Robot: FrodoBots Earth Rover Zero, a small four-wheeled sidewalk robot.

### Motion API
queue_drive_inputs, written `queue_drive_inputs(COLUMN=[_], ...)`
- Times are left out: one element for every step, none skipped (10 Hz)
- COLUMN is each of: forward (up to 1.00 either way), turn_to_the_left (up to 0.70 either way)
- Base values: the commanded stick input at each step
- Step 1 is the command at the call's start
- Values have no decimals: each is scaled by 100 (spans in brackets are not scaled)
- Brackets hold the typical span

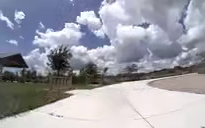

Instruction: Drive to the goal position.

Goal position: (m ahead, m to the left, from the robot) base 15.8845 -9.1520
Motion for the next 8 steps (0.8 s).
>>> queue_drive_inputs(forward=[70, 70, 70, 70, 70, 70, 70, 70], turn_to_the_left=[0, 0, 0, 0, 0, 0, 0, 0])
